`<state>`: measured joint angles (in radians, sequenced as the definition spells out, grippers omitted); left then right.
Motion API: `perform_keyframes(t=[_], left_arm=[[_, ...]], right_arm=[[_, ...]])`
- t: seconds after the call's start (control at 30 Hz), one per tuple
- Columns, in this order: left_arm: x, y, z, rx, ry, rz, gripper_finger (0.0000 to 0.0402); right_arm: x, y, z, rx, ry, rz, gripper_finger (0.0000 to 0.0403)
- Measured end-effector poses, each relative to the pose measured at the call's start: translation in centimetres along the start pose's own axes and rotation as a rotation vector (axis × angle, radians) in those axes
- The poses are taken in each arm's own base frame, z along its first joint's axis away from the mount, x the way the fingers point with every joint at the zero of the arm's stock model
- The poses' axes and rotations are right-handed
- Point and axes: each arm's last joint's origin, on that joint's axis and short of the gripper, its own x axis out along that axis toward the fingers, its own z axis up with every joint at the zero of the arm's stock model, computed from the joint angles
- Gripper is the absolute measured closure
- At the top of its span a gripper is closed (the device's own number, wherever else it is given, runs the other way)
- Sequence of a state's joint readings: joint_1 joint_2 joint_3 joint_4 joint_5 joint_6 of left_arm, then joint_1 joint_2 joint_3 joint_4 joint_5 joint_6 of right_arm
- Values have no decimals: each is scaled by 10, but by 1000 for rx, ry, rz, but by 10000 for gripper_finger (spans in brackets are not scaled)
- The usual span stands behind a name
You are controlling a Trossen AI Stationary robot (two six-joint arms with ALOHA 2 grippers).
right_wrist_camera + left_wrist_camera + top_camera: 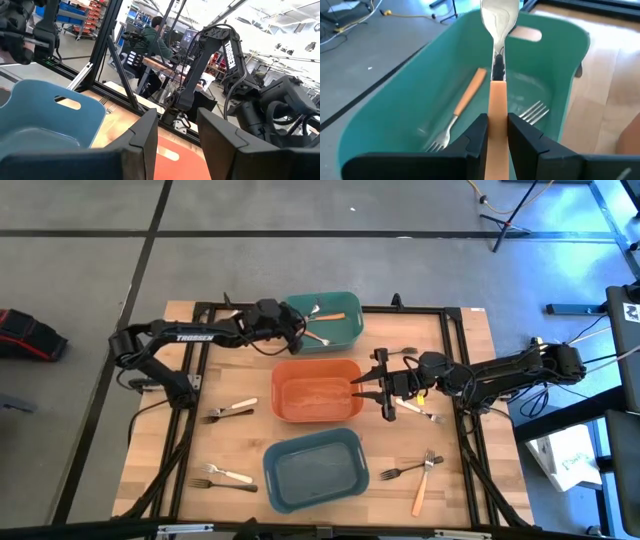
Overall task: Sort silverware by color (type)
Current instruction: Put the orange fork into the green bin
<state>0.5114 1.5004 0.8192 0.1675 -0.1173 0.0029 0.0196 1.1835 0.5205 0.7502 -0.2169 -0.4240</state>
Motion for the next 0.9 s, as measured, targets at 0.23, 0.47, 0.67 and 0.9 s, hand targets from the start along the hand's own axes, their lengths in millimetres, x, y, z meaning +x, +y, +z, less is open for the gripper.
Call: perform_keyframes(t=[0.23, 0.47, 0.67, 0.9], left_arm=[[2, 0, -6, 6, 49, 0, 322], [-2, 0, -4, 17, 52, -5, 264], [-32, -4, 12, 21, -11, -25, 255], [-90, -20, 26, 51, -55, -122, 254]], right_arm=[[0, 0, 0, 4, 3, 2, 279], [0, 1, -1, 7, 13, 5, 279], [0, 1, -2, 30, 23, 3, 279], [0, -1, -2, 56, 41, -49, 279]])
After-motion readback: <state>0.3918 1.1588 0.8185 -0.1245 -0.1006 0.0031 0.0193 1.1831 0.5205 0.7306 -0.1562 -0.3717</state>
